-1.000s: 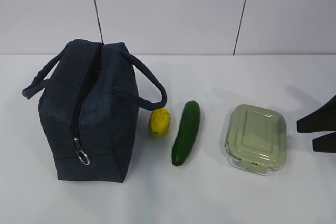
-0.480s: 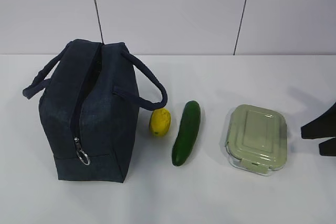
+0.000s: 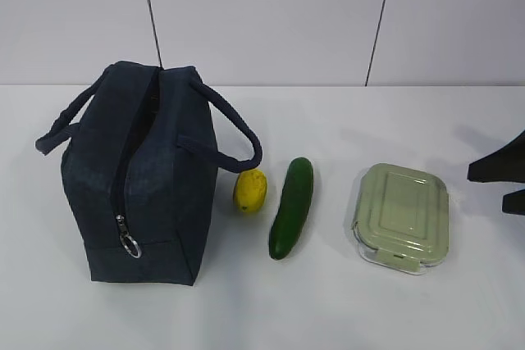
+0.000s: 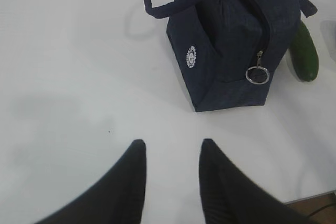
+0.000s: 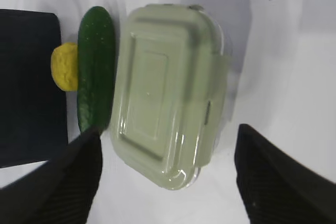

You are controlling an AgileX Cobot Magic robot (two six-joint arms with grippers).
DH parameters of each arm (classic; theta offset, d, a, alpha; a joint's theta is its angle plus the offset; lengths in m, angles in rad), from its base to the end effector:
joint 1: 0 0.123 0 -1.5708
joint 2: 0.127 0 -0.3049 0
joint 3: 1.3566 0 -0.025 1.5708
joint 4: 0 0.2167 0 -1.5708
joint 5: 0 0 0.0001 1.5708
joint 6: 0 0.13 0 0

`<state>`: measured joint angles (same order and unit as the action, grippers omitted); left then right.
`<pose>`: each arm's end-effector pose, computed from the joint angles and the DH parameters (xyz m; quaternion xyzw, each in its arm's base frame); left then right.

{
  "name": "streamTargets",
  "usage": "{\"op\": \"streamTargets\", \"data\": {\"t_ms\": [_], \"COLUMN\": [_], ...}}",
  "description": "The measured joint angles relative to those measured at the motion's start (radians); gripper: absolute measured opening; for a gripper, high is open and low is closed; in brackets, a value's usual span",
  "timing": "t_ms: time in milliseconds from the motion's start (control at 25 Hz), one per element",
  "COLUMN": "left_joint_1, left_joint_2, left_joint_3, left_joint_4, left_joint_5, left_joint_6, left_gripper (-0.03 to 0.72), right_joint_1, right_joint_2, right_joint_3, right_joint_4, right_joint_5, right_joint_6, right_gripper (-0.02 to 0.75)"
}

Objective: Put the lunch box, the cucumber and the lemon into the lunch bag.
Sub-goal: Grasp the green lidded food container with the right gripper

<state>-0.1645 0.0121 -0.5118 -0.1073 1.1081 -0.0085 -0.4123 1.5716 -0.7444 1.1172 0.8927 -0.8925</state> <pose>-0.0248 -0.0085 0.2418 0.0707 0.8613 -0.0965 0.4938 0.2619 -0.0151 0.2100 0.1336 0.9053 0.3356 0.2234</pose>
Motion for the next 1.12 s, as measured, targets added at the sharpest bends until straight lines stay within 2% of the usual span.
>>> {"op": "streamTargets", "data": {"t_ms": [440, 680, 1120], "left_joint_1": [0.000, 0.000, 0.000], "left_joint_2": [0.029, 0.038, 0.038], "left_joint_3": [0.000, 0.000, 0.000], "left_joint_4": [0.000, 0.000, 0.000], "left_joint_5": [-0.001, -0.002, -0.003], "left_joint_6": [0.000, 0.000, 0.000], "left_gripper": [0.244, 0.244, 0.244], "right_joint_1": [0.000, 0.000, 0.002], "right_joint_2": [0.199, 0.276, 0.344], "right_joint_3": [0.000, -0.005, -0.050], "right_joint_4": [0.055, 0.164, 0.201], "right_joint_5": [0.012, 0.066, 0.101], "right_joint_6": [-0.064, -0.178, -0.233], "right_gripper": [0.552, 0.552, 0.551]}}
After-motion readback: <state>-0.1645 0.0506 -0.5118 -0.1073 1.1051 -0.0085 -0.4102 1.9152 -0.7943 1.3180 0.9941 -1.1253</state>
